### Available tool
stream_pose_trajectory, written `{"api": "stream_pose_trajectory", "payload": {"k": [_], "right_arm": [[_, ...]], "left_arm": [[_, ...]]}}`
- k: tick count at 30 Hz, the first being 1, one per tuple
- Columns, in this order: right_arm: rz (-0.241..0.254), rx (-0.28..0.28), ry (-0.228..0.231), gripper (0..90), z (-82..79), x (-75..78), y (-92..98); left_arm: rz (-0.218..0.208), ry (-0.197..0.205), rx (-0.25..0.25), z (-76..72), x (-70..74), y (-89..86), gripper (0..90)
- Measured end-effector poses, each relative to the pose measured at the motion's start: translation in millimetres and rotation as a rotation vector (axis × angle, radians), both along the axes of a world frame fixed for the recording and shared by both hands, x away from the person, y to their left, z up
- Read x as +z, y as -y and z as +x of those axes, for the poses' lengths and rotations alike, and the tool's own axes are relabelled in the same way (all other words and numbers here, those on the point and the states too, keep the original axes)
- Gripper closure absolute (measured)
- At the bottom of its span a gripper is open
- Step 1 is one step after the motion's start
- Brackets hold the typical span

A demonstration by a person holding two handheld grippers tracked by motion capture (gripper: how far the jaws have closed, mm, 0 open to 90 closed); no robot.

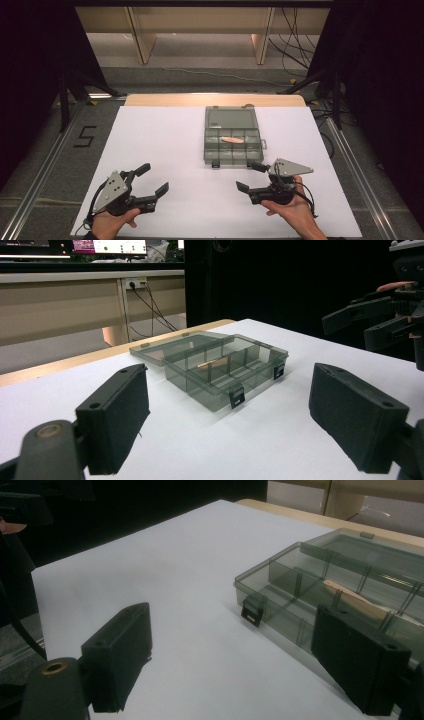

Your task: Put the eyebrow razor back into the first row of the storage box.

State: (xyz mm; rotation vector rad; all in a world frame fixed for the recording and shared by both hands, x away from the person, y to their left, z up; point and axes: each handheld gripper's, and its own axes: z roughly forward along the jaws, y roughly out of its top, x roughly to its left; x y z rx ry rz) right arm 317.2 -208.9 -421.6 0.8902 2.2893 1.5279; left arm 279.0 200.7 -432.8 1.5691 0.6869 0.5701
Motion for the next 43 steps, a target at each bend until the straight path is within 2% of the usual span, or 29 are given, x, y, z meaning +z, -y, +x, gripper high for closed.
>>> {"api": "stream_pose_trajectory", "payload": {"k": [3, 5, 7, 11, 17, 23, 25, 28, 43], "right_arm": [[-0.005, -0.007, -0.009, 17.4, -1.6, -1.7, 2.5], [0.013, -0.009, -0.003, 17.3, -2.0, -3.7, 2.8], [-0.009, -0.010, -0.014, 17.3, -3.5, -3.3, 4.9], [-0.008, -0.015, -0.025, 17.3, -6.5, -3.6, 6.5], [-0.004, -0.018, -0.007, 17.2, -9.1, -3.7, 9.0], [-0.008, -0.031, -0.017, 17.3, -11.8, -3.7, 11.9], [0.010, -0.032, -0.007, 17.3, -11.4, -5.5, 10.9], [-0.006, -0.032, -0.012, 17.3, -11.9, -4.8, 11.5], [-0.006, -0.034, -0.004, 17.3, -11.7, -4.8, 11.0]], "left_arm": [[0.000, 0.000, 0.000, -0.1, 0.0, 0.0, 16.2], [0.000, -0.001, 0.001, -0.1, 0.0, -0.1, 16.2], [-0.001, -0.002, 0.001, 0.0, -0.1, 0.0, 16.2], [-0.001, -0.002, 0.001, 0.1, -0.1, 0.0, 16.2], [0.001, -0.001, 0.000, 0.1, -0.1, 0.0, 16.2], [0.003, 0.001, -0.001, 0.4, -0.2, 0.1, 16.2], [0.002, 0.001, -0.001, 0.5, -0.2, 0.2, 16.2], [0.001, 0.000, 0.000, 0.3, -0.3, 0.3, 16.2], [0.001, 0.001, -0.001, 0.6, -0.3, 0.2, 16.2]]}}
